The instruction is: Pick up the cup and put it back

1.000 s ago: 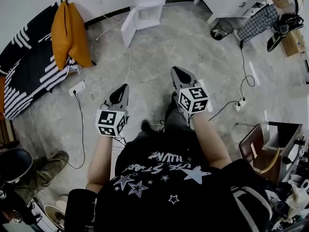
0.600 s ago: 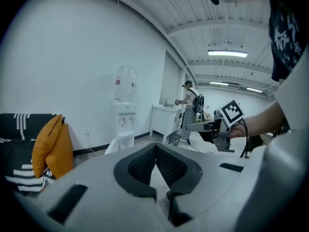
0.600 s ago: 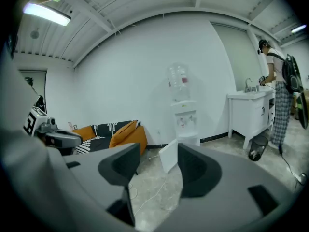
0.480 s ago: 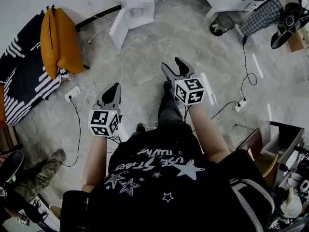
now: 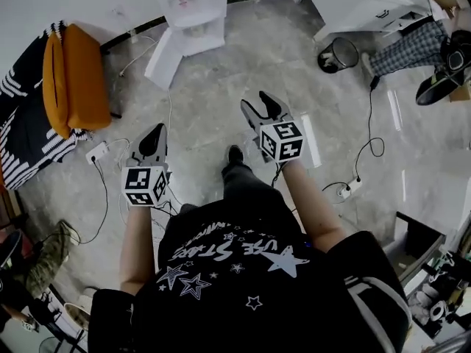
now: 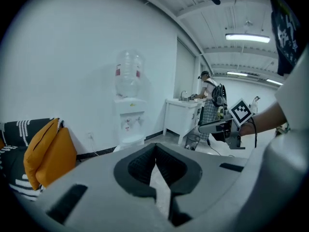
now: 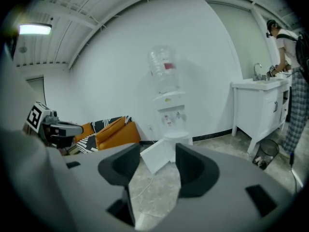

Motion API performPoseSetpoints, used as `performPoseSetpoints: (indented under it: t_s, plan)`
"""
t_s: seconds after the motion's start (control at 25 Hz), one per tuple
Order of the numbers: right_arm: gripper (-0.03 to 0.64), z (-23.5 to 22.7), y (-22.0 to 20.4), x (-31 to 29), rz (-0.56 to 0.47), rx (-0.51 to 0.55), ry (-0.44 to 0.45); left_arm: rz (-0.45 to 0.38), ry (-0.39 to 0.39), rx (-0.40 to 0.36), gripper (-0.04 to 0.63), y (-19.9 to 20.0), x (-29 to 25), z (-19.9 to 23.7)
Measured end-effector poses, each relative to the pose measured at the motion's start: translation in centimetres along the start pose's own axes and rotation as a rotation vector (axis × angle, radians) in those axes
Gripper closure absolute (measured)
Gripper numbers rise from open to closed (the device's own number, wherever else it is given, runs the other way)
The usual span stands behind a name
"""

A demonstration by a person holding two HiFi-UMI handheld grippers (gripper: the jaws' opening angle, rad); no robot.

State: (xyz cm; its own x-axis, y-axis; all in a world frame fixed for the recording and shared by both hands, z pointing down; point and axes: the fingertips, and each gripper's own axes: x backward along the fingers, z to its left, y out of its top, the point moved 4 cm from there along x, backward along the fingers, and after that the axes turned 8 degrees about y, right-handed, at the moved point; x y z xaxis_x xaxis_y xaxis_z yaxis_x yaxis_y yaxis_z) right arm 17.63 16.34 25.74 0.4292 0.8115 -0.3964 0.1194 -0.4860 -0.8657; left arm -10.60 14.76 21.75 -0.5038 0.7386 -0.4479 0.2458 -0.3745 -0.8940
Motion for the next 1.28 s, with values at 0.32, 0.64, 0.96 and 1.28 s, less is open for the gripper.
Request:
performPoseSetpoints:
  t_s: [0.32, 0.64, 0.96, 1.28]
  plan:
    - [0.430, -7.8, 1.0, -7.2, 0.103, 0.051, 0.060, 0.010, 0.177, 0.063, 0.586, 1.9, -7.0, 3.0]
    - [0.459, -12.0, -1.3, -16.7, 0.159, 0.053, 0.006, 0.032, 0.143, 0.070, 0.586, -1.9, -16.6, 4.5]
    - [0.471, -17.5, -5.7, -30.8, 0.185, 0.025, -0.042, 0.065, 0.147, 0.120, 0.586, -8.8, -29.4, 9.5]
    - [0.472, -24.1, -12.6, -47.5, 0.256, 0.063, -0.107, 0.130, 0.075, 0.087, 0.586, -18.2, -42.5, 14.8]
